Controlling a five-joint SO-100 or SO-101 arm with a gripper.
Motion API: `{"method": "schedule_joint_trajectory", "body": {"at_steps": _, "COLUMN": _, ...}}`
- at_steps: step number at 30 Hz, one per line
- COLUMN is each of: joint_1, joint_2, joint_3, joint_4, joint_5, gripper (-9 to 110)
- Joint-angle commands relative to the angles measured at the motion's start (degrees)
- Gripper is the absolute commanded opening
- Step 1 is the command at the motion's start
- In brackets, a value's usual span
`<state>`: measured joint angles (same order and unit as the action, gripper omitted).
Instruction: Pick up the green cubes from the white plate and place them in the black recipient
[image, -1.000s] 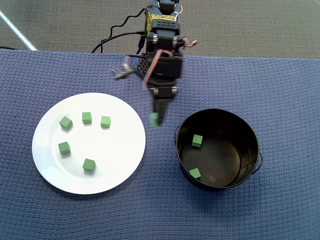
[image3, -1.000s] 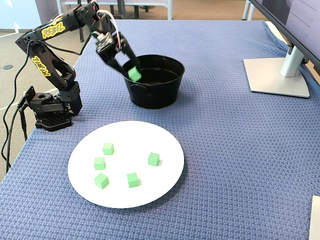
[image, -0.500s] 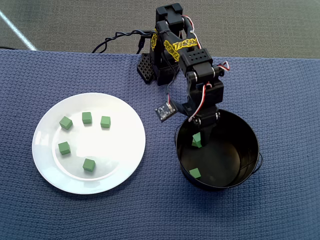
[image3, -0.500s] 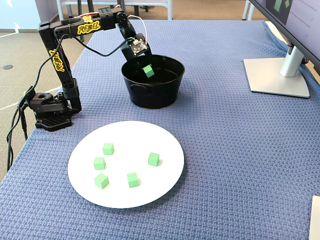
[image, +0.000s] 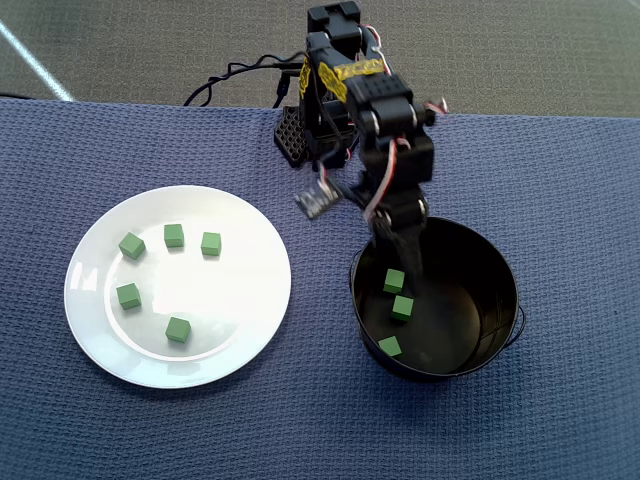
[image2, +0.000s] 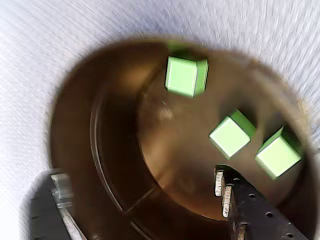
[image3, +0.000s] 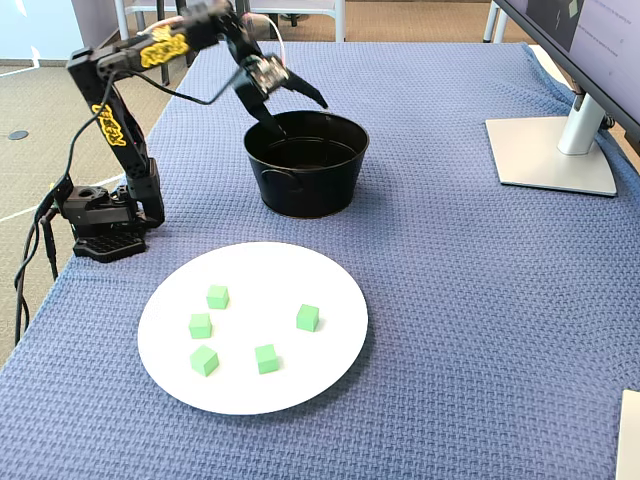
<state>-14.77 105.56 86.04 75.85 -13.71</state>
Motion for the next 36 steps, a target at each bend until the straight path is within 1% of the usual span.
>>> {"method": "schedule_joint_trajectory", "body": {"at_steps": 1, "joint_1": 8.0, "joint_2": 6.6, "joint_3": -4.2, "joint_4": 2.8, "joint_5": -2.5, "gripper": 17}}
{"method": "schedule_joint_trajectory", "body": {"at_steps": 3, "joint_1": 14.5, "joint_2": 8.3, "joint_3": -3.9, "joint_4": 2.9, "joint_5": -2.5, "gripper": 16}}
{"method": "schedule_joint_trajectory", "body": {"at_steps": 6, "joint_1": 24.5, "joint_2": 9.6, "joint_3": 0.4, "joint_4": 0.8, "joint_5": -0.4, "gripper": 10}}
{"method": "schedule_joint_trajectory", "body": {"at_steps": 12, "joint_1": 39.2, "joint_2": 9.1, "joint_3": 16.6, "joint_4": -10.2, "joint_5": 1.2, "gripper": 11}}
{"method": "schedule_joint_trajectory", "body": {"at_steps": 18, "joint_1": 46.5, "joint_2": 7.2, "joint_3": 25.4, "joint_4": -15.7, "joint_5": 4.1, "gripper": 10}}
{"method": "schedule_joint_trajectory", "body": {"at_steps": 23, "joint_1": 47.2, "joint_2": 6.0, "joint_3": 29.0, "joint_4": -15.0, "joint_5": 5.6, "gripper": 18}}
{"method": "schedule_joint_trajectory", "body": {"at_steps": 27, "joint_1": 44.8, "joint_2": 4.5, "joint_3": 33.7, "joint_4": -16.4, "joint_5": -0.2, "gripper": 22}}
{"method": "schedule_joint_trajectory", "body": {"at_steps": 30, "joint_1": 42.3, "joint_2": 2.2, "joint_3": 34.3, "joint_4": -12.7, "joint_5": -9.5, "gripper": 23}}
{"method": "schedule_joint_trajectory", "body": {"at_steps": 34, "joint_1": 43.2, "joint_2": 0.1, "joint_3": 34.3, "joint_4": -11.6, "joint_5": -21.4, "gripper": 23}}
{"method": "schedule_joint_trajectory", "body": {"at_steps": 36, "joint_1": 44.6, "joint_2": -0.9, "joint_3": 33.7, "joint_4": -11.1, "joint_5": -24.5, "gripper": 22}}
